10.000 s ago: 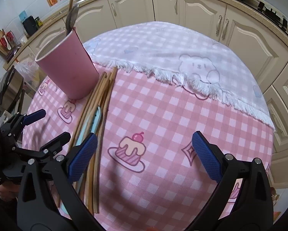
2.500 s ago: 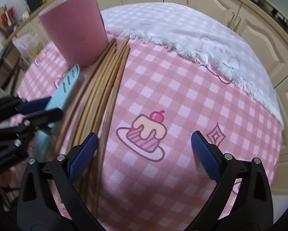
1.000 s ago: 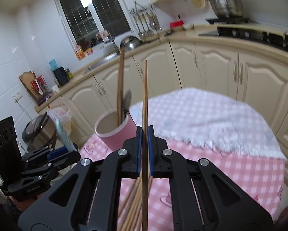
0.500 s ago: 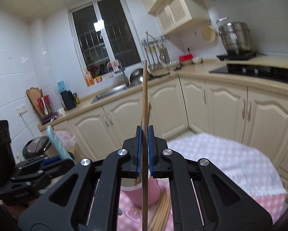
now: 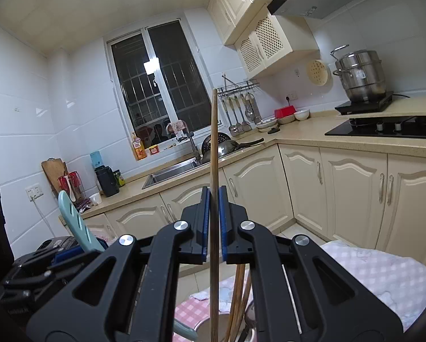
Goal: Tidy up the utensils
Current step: 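Lower the knife into the pink cup with the left tool while the right tool drops the chopstick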
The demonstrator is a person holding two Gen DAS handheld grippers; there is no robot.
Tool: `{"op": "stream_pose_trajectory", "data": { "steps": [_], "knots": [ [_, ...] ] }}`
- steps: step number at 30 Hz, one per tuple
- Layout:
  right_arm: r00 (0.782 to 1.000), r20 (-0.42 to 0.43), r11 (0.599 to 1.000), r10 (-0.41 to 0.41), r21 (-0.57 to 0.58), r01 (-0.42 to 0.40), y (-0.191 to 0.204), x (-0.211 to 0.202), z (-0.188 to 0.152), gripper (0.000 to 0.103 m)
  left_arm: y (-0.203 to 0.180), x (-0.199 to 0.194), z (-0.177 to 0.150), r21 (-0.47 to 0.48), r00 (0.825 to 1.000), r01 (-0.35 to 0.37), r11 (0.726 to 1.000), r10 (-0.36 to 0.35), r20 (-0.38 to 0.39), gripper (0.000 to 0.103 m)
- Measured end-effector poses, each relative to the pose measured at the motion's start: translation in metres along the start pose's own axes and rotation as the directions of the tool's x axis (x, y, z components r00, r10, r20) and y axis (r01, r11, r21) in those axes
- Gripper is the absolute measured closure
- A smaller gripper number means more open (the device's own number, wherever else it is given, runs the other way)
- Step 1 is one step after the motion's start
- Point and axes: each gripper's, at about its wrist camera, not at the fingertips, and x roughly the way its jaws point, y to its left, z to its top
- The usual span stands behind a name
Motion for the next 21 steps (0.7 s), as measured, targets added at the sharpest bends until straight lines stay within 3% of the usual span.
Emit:
{"op": "stream_pose_trajectory", "data": {
  "steps": [8,15,16,17,19,21],
  "knots": [
    [0.999,-0.008,0.999,-0.033,-0.01,0.033,-0.006,0.019,-0.019,0.096,0.01,0.023,-0.008,-0.013,0.999,-0.004,1.0,0.003,-0.052,0.079],
    [0.995,-0.077,0.998,-0.061,-0.024,0.06,-0.01,0.025,-0.046,0.095,0.008,0.047,-0.026,0.003,0.992,-0.01,1.0,0.01,-0.129,0.078],
    [0.994,-0.084,0.997,-0.07,-0.019,0.069,-0.012,0.022,-0.048,0.086,0.008,0.049,-0.03,0.002,0.99,-0.017,1.0,0.017,-0.141,0.078],
    [0.994,-0.082,0.997,-0.075,-0.012,0.074,-0.014,0.018,-0.049,0.058,0.008,0.051,-0.032,-0.004,0.989,-0.016,1.0,0.015,-0.15,0.077],
    [0.994,-0.05,0.995,-0.098,-0.002,0.098,-0.019,0.005,-0.047,0.022,0.01,0.049,-0.033,-0.018,0.989,-0.023,1.0,0.02,-0.146,0.062],
    [0.993,-0.034,0.994,-0.111,-0.009,0.111,-0.022,-0.006,-0.043,0.022,0.012,0.044,-0.031,-0.035,0.992,-0.033,0.999,0.029,-0.123,0.043]
  ]
}}
